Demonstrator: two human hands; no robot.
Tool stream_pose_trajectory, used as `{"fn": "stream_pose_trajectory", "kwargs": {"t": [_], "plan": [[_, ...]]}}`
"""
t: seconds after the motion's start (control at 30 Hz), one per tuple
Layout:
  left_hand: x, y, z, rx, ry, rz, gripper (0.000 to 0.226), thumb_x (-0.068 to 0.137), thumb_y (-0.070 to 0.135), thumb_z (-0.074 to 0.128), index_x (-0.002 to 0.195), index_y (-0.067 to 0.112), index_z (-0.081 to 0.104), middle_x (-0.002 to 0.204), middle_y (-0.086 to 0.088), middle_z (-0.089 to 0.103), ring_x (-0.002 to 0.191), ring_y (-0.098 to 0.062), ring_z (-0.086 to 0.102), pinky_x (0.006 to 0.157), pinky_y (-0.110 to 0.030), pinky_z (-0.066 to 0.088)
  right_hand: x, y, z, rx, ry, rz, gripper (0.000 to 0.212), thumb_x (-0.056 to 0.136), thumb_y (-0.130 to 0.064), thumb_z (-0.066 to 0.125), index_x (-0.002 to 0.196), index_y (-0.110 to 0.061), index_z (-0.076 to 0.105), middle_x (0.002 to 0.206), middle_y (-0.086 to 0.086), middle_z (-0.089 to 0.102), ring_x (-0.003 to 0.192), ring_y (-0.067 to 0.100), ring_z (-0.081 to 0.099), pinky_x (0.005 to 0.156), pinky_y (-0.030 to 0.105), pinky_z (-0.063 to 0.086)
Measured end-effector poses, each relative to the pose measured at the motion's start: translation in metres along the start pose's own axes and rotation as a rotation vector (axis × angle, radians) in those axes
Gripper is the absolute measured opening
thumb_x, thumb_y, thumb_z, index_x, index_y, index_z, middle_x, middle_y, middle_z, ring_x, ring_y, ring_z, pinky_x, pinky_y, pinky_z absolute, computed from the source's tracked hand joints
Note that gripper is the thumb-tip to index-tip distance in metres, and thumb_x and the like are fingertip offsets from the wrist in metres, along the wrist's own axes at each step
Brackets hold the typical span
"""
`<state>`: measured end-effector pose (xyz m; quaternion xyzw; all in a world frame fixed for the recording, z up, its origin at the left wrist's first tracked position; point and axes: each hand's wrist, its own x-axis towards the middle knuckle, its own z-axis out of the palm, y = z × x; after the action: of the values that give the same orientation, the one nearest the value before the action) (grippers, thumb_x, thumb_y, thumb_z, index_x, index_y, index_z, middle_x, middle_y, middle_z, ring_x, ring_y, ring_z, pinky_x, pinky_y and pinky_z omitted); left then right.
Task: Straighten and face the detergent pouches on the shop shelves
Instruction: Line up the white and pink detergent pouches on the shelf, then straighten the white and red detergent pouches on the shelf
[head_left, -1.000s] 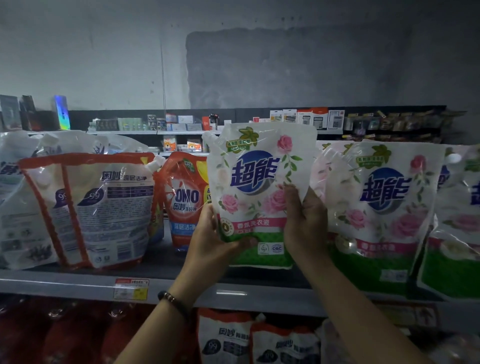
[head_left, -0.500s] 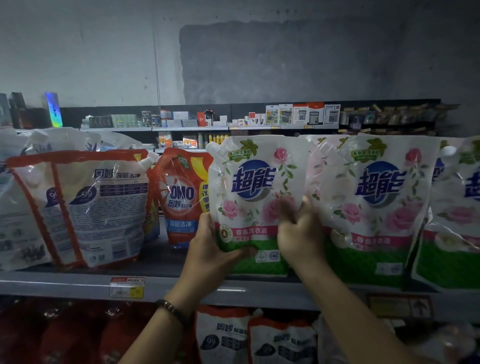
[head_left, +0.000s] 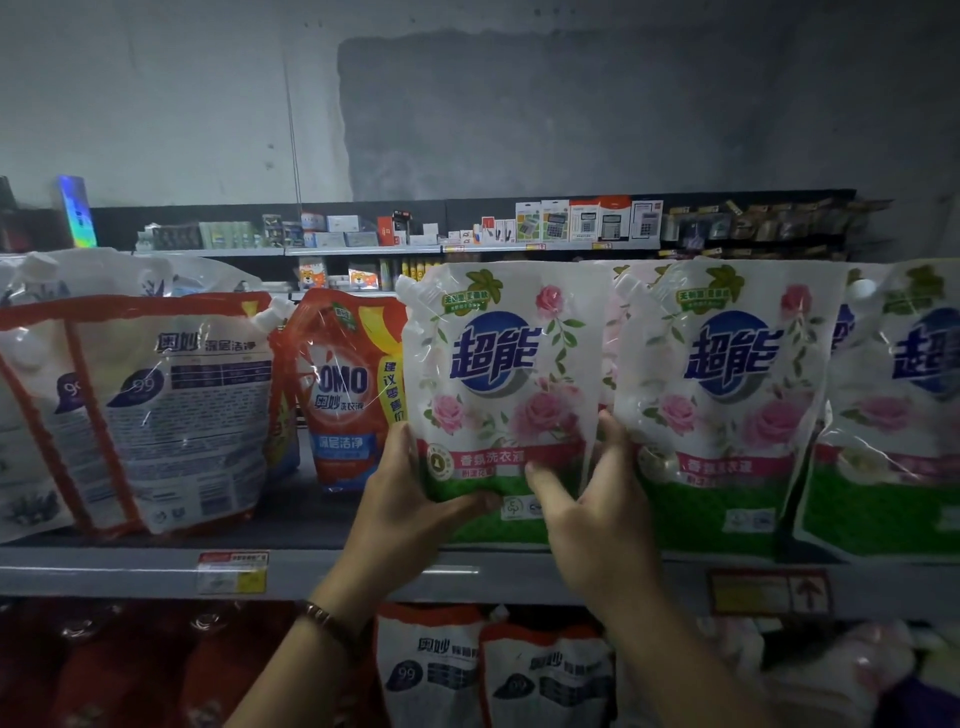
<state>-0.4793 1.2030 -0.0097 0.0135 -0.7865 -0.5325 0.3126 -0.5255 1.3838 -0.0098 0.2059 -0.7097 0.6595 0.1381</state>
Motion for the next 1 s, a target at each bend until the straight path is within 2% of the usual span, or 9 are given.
{"fn": "stream_pose_trajectory", "kwargs": {"t": [0.13, 0.33, 0.5, 0.57, 0.63, 0.73, 0.83, 0.9, 1.0], "plan": [[0.000, 0.001, 0.000, -0.002, -0.004, -0.003, 0.070, 0.070, 0.012, 0.098, 0.122, 0.023, 0.053, 0.116, 0.008, 0.076, 0.107, -0.007, 0.075, 0.088, -0.035, 0.065, -0.010, -0.001, -0.011, -0.065, -0.018, 0.028, 0.082, 0.096, -0.036, 0.075, 0.164, -0.030, 0.029, 0.158, -0.009, 0.049, 0.146, 0.013, 0.046, 0.124, 0.045, 0.039], [-0.002, 0.004, -0.001, -0.066, -0.044, -0.010, 0.075, 0.069, 0.011, 0.096, 0.126, 0.018, 0.049, 0.120, 0.004, 0.074, 0.112, -0.007, 0.073, 0.091, -0.031, 0.063, -0.020, -0.008, -0.020, -0.086, -0.041, 0.066, 0.057, 0.099, -0.034, 0.073, 0.151, -0.036, 0.048, 0.139, -0.016, 0.062, 0.132, 0.010, 0.058, 0.116, 0.043, 0.048], [-0.010, 0.012, 0.000, -0.145, -0.026, -0.005, 0.087, 0.072, 0.029, 0.090, 0.140, 0.023, 0.036, 0.130, 0.003, 0.066, 0.115, -0.006, 0.071, 0.090, -0.031, 0.064, -0.025, -0.010, -0.025, -0.119, -0.001, 0.080, 0.054, 0.098, -0.037, 0.073, 0.147, -0.036, 0.051, 0.138, -0.016, 0.060, 0.128, 0.007, 0.057, 0.113, 0.039, 0.049], [-0.014, 0.015, -0.001, -0.073, 0.042, 0.006, 0.093, 0.073, 0.039, 0.088, 0.147, 0.029, 0.033, 0.130, 0.012, 0.061, 0.113, 0.002, 0.068, 0.087, -0.026, 0.062, -0.028, -0.011, -0.025, -0.119, 0.009, 0.092, 0.053, 0.098, -0.037, 0.073, 0.146, -0.035, 0.050, 0.138, -0.015, 0.058, 0.128, 0.007, 0.056, 0.112, 0.039, 0.049], [-0.018, 0.014, -0.001, 0.003, 0.137, 0.025, 0.096, 0.074, 0.047, 0.086, 0.152, 0.031, 0.033, 0.132, 0.016, 0.058, 0.117, 0.002, 0.062, 0.092, -0.024, 0.057, -0.032, -0.010, -0.024, -0.104, 0.015, 0.099, 0.051, 0.097, -0.038, 0.073, 0.144, -0.036, 0.052, 0.137, -0.016, 0.059, 0.128, 0.007, 0.057, 0.111, 0.041, 0.051], [-0.027, 0.012, 0.001, 0.091, 0.300, 0.064, 0.085, 0.082, 0.044, 0.086, 0.151, 0.029, 0.039, 0.139, 0.008, 0.055, 0.127, -0.009, 0.056, 0.104, -0.029, 0.051, -0.038, -0.011, -0.024, -0.096, 0.033, 0.091, 0.045, 0.099, -0.035, 0.072, 0.140, -0.036, 0.056, 0.131, -0.019, 0.061, 0.121, 0.000, 0.059, 0.105, 0.033, 0.053], [-0.038, 0.013, 0.006, 0.121, 0.359, 0.103, 0.070, 0.088, 0.034, 0.084, 0.146, 0.026, 0.046, 0.133, 0.008, 0.050, 0.122, -0.002, 0.052, 0.094, -0.004, 0.042, -0.046, -0.011, -0.023, -0.072, 0.046, 0.080, 0.039, 0.100, -0.036, 0.069, 0.138, -0.036, 0.058, 0.125, -0.018, 0.066, 0.116, -0.002, 0.063, 0.102, 0.031, 0.054], [-0.044, 0.015, 0.010, 0.112, 0.349, 0.109, 0.061, 0.091, 0.028, 0.082, 0.142, 0.025, 0.048, 0.129, 0.008, 0.051, 0.119, 0.002, 0.052, 0.087, 0.002, 0.041, -0.049, -0.011, -0.022, -0.042, 0.057, 0.080, 0.034, 0.103, -0.039, 0.063, 0.137, -0.033, 0.060, 0.119, -0.017, 0.069, 0.108, -0.005, 0.065, 0.098, 0.030, 0.056], [-0.050, 0.014, 0.013, 0.078, 0.309, 0.117, 0.055, 0.093, 0.026, 0.079, 0.139, 0.029, 0.051, 0.128, 0.010, 0.056, 0.117, 0.001, 0.057, 0.089, -0.015, 0.052, -0.052, -0.013, -0.020, 0.007, 0.049, 0.100, 0.036, 0.106, -0.044, 0.056, 0.139, -0.032, 0.059, 0.118, -0.020, 0.068, 0.105, -0.012, 0.063, 0.090, 0.020, 0.053]]}}
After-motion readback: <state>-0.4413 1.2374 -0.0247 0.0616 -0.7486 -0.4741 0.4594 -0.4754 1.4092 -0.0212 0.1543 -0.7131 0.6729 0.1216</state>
